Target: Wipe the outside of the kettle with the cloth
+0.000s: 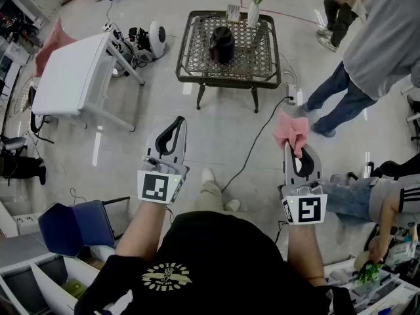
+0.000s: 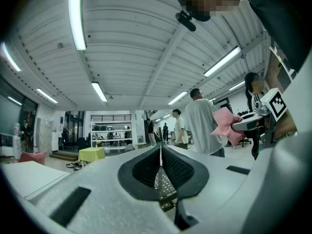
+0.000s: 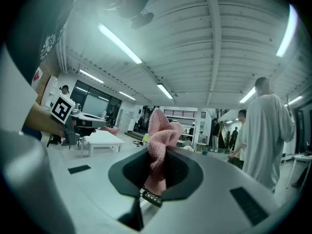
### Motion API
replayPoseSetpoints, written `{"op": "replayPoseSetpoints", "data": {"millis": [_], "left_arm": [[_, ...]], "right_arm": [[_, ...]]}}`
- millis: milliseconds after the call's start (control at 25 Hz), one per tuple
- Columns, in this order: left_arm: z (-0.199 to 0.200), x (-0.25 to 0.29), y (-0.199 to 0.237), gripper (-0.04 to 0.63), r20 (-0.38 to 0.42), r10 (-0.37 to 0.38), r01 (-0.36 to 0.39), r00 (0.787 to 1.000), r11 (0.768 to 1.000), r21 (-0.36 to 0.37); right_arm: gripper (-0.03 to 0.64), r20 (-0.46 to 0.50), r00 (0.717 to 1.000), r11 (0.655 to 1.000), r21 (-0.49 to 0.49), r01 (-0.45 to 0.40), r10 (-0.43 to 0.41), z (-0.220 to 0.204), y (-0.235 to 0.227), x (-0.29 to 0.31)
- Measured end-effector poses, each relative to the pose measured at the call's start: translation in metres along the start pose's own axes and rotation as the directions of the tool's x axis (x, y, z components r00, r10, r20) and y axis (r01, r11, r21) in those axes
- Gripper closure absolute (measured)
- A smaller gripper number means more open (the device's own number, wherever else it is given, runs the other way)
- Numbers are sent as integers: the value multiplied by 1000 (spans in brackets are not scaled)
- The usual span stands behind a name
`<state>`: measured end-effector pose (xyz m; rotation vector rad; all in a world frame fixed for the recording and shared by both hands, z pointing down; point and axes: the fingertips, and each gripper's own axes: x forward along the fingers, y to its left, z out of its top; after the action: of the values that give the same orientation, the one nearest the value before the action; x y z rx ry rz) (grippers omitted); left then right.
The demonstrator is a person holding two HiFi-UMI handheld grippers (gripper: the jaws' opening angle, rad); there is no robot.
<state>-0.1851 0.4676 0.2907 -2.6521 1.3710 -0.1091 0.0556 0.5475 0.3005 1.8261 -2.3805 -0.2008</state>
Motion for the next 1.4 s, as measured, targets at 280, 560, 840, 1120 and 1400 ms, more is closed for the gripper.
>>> {"op": "replayPoseSetpoints", "data": {"millis": [280, 560, 840, 1120, 1400], "left_arm": [[-3, 37, 18, 579, 14, -30, 30, 999, 999, -9], [-17, 69, 58, 578, 7, -63, 63, 998, 998, -21], [-28, 91, 105, 578, 24, -80, 81, 996, 995, -54], [-24, 108, 120, 583, 74, -97, 104, 993, 989, -104], [-28, 125, 139, 586, 66, -75, 82, 995, 990, -112]], "right_arm": [[574, 7, 1000, 999, 43, -7, 6, -3, -11, 32], [574, -8, 1000, 999, 31, 26, -26, -2, -16, 76], [574, -14, 998, 997, 32, 67, -67, 15, -12, 114], [574, -20, 997, 997, -22, 77, -78, 27, -10, 128], [574, -24, 994, 995, -9, 103, -103, 21, -29, 146]]}}
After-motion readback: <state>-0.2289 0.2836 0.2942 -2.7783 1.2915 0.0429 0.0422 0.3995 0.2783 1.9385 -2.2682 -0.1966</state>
